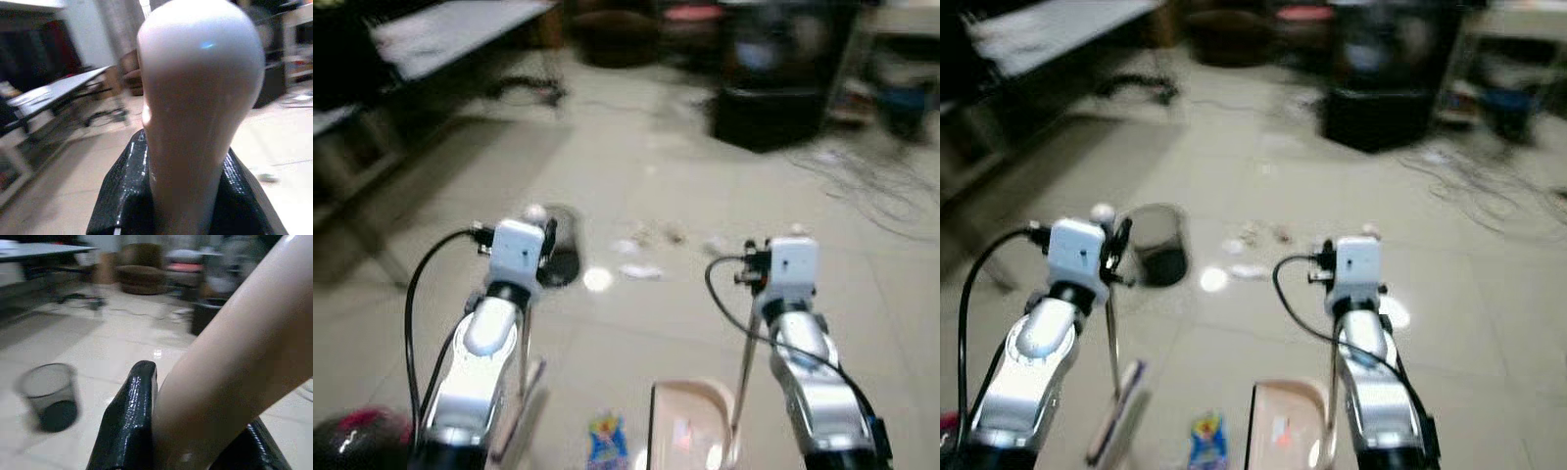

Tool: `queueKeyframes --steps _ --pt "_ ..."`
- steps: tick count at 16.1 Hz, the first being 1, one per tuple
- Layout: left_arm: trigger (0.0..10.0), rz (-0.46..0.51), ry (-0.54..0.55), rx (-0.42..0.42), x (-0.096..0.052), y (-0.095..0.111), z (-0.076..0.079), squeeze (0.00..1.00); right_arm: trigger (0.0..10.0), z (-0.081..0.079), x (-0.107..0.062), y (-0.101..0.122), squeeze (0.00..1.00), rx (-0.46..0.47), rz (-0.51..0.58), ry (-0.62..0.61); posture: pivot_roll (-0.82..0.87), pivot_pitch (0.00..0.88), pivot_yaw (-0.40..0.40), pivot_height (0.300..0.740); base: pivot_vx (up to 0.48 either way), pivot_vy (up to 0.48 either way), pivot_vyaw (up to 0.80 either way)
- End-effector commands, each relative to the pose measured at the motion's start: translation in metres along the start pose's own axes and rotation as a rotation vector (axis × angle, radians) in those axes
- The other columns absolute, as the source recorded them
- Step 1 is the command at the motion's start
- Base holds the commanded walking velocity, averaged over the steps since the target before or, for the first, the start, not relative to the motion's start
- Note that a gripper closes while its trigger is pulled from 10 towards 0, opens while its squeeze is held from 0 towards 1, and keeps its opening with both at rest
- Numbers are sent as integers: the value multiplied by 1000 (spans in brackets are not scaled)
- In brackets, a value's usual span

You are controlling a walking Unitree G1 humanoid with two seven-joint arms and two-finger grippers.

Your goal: Sweep floor

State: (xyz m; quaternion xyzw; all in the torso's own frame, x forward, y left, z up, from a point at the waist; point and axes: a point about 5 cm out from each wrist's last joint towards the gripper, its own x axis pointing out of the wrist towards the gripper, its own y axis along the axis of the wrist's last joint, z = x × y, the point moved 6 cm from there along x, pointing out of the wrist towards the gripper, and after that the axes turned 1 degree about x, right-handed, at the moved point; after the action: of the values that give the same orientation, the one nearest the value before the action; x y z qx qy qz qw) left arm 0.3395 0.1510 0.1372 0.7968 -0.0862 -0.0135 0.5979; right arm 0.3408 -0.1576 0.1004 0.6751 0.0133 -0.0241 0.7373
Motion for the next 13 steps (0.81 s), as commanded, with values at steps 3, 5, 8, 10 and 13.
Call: queueKeyframes --steps 3,5,8,10,13 --pt "10000 25 -11 37 3 10 -1 0 10000 -6 5 6 0 12 9 28 -58 0 108 740 303 0 800" --pt "10000 -8 -34 26 3 2 4 0 10000 1 3 4 0 39 9 -13 -62 3 112 740 141 0 0" --pt "10000 -34 -41 5 2 -5 9 0 10000 1 2 7 0 5 29 -3 -67 1 114 740 0 0 0" --pt "10000 -27 -35 15 2 -5 7 0 10000 1 4 9 0 0 38 1 -68 1 110 740 0 0 0" --pt "10000 -32 -35 16 4 -5 8 0 10000 -1 6 13 0 -14 55 9 -68 5 105 740 0 -311 0"
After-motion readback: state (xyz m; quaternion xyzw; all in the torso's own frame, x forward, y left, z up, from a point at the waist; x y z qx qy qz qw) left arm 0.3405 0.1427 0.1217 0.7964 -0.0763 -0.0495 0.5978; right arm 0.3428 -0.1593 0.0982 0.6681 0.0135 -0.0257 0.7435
